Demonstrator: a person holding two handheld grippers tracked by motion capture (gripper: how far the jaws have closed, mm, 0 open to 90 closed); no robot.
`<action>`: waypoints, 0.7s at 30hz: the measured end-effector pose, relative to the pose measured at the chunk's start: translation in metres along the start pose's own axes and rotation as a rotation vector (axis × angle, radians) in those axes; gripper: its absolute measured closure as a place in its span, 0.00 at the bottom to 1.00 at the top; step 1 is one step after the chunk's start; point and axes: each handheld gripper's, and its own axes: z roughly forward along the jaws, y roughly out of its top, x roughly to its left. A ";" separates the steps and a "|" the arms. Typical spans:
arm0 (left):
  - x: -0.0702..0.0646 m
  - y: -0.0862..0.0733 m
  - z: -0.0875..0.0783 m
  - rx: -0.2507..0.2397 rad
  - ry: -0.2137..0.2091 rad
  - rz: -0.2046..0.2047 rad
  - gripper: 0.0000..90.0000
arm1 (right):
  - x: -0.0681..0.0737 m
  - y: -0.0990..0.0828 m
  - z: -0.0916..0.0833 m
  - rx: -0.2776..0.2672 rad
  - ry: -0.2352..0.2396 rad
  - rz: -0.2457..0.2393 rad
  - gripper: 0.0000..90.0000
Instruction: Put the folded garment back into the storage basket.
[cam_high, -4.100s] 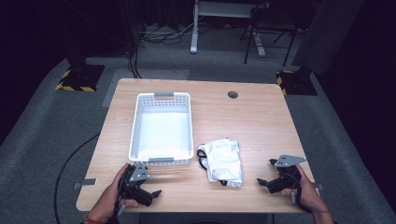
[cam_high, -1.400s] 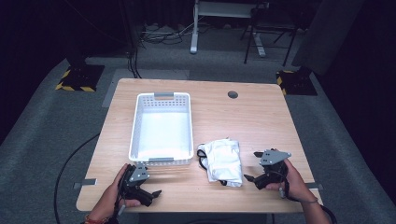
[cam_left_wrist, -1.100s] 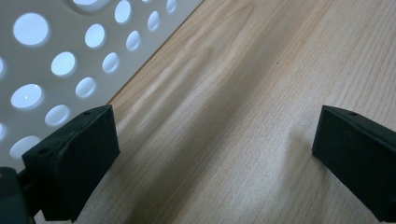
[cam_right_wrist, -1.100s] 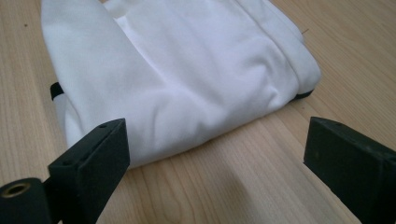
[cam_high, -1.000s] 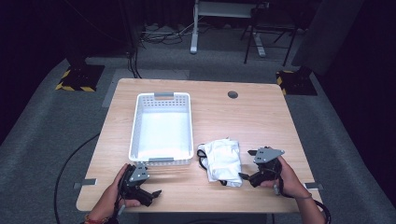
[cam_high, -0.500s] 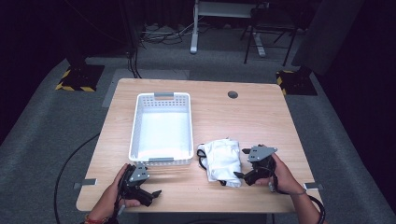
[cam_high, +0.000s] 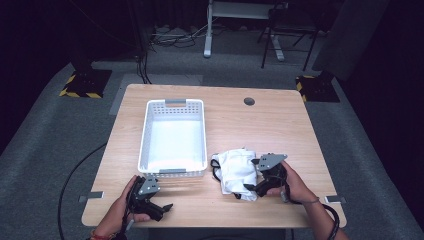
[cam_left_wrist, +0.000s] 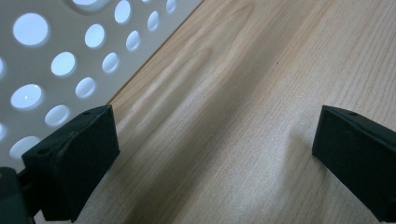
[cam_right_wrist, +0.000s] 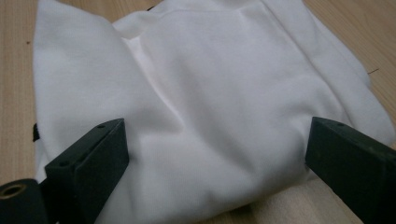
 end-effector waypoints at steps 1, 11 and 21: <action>0.000 0.000 0.000 0.000 0.000 0.000 0.01 | -0.001 0.000 0.002 -0.003 0.003 0.007 0.07; 0.000 0.000 0.000 0.000 0.000 0.000 0.01 | -0.008 -0.006 0.012 -0.012 0.022 0.071 0.01; 0.000 0.000 0.000 0.000 0.001 0.001 0.01 | -0.016 -0.010 0.014 0.003 0.089 0.127 0.06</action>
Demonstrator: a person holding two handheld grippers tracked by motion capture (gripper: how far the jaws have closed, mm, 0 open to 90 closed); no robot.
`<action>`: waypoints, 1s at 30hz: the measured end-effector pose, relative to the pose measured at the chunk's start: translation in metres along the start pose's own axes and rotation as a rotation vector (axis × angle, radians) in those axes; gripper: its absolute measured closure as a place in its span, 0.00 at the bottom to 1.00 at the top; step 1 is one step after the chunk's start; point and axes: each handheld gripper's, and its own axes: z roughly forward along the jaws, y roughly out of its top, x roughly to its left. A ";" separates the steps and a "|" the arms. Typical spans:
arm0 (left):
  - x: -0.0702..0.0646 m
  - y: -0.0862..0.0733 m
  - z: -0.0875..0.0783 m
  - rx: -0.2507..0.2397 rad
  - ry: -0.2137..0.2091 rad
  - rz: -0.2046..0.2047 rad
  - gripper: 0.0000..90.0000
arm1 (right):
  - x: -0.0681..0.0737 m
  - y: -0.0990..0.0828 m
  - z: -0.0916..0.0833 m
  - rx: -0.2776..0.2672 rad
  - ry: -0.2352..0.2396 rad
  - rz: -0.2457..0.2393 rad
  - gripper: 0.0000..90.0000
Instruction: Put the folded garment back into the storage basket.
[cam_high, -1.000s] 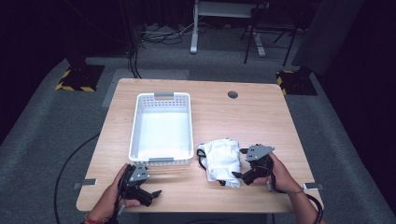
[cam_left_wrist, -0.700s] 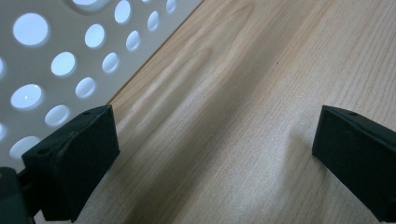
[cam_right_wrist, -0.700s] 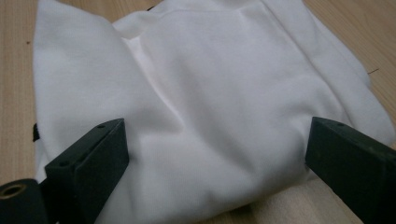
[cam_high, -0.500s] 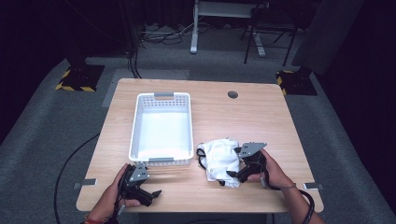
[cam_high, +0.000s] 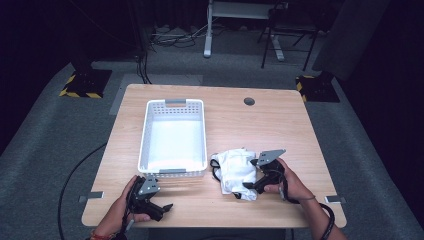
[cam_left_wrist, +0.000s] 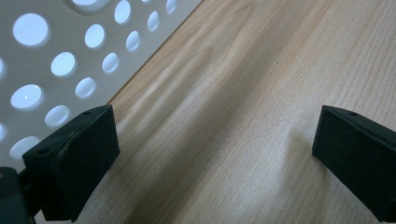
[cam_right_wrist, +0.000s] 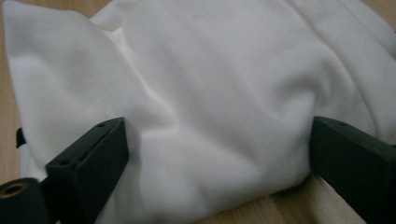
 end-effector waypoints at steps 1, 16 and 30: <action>0.000 0.000 0.000 0.000 -0.001 0.000 0.01 | 0.000 0.000 -0.001 -0.002 0.002 -0.003 0.10; 0.000 0.000 0.000 0.000 -0.002 0.002 0.01 | 0.008 -0.010 -0.010 -0.121 0.042 -0.001 0.72; 0.000 0.000 0.000 0.000 -0.004 0.006 0.01 | 0.018 -0.003 -0.025 -0.216 -0.022 0.029 0.77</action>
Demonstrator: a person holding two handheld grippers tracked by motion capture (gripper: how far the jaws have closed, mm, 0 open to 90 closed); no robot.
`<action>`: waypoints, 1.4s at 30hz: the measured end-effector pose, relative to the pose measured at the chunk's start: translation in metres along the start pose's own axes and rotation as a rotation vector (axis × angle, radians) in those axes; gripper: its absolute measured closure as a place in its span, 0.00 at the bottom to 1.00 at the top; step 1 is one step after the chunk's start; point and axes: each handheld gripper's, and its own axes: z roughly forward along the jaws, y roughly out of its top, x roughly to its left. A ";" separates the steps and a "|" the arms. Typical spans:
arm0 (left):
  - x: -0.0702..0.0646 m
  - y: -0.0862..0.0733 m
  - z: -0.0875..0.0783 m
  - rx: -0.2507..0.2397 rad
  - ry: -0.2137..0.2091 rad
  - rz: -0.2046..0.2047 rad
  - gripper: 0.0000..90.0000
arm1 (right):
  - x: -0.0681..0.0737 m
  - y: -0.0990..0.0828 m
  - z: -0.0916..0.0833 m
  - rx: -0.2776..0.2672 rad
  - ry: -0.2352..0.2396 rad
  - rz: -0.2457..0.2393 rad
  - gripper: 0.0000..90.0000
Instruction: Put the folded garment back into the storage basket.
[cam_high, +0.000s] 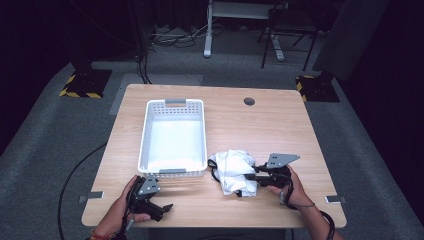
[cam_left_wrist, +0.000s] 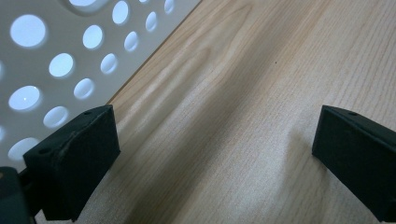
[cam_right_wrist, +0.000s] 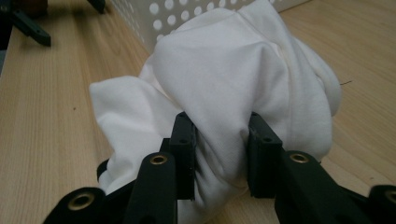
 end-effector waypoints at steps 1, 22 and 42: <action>0.000 0.000 0.000 0.000 0.000 0.000 0.01 | 0.001 0.001 -0.002 -0.013 -0.011 0.008 0.77; 0.000 0.000 0.000 -0.001 -0.003 0.001 0.01 | 0.010 0.020 -0.017 -0.102 -0.091 0.022 0.77; 0.000 0.000 0.000 -0.001 -0.007 0.006 0.01 | 0.007 0.067 -0.040 -0.208 -0.131 -0.007 0.77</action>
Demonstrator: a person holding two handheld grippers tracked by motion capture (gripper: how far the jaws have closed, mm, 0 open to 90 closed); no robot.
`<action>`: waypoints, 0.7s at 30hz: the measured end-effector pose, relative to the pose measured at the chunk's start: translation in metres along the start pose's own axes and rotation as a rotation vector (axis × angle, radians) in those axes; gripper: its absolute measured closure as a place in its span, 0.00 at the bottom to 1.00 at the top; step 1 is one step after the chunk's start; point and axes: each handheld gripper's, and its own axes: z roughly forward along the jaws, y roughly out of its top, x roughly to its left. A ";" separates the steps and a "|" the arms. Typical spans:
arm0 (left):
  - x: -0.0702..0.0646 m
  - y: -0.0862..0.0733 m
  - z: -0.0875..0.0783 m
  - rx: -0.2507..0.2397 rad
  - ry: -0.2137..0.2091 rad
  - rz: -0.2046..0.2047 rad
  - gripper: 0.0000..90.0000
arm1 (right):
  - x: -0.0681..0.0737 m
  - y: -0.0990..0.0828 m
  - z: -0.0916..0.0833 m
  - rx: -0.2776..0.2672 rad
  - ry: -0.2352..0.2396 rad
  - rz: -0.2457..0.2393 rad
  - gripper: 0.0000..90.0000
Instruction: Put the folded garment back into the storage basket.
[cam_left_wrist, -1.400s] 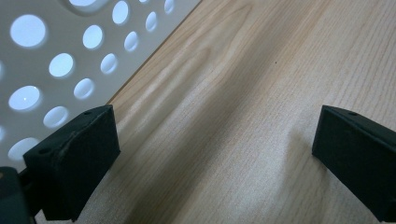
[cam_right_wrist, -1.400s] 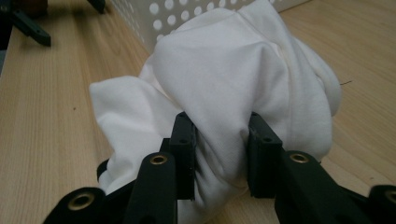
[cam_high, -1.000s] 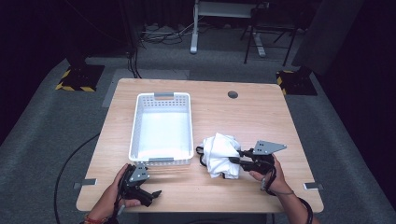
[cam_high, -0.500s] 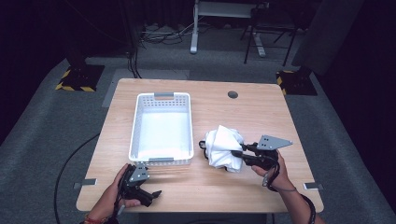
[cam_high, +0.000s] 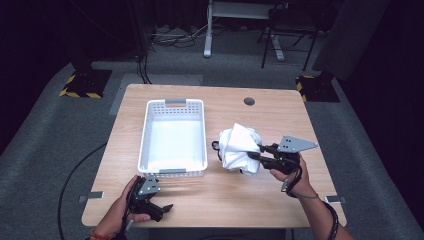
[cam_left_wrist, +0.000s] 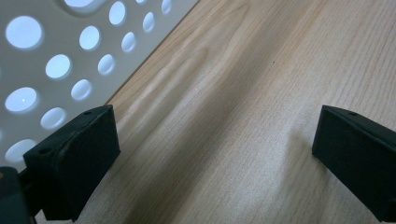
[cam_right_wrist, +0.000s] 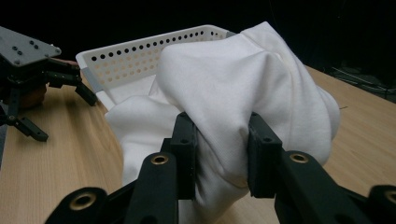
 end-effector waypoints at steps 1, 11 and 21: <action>0.000 0.000 0.000 0.000 0.000 0.000 0.01 | 0.000 0.003 0.000 -0.005 -0.002 -0.005 0.77; 0.000 0.000 0.000 0.000 0.000 0.000 0.01 | 0.000 0.024 0.006 -0.022 0.002 -0.011 0.77; 0.000 0.000 0.000 0.000 -0.001 0.004 0.01 | -0.002 0.037 0.016 -0.039 0.025 -0.004 0.77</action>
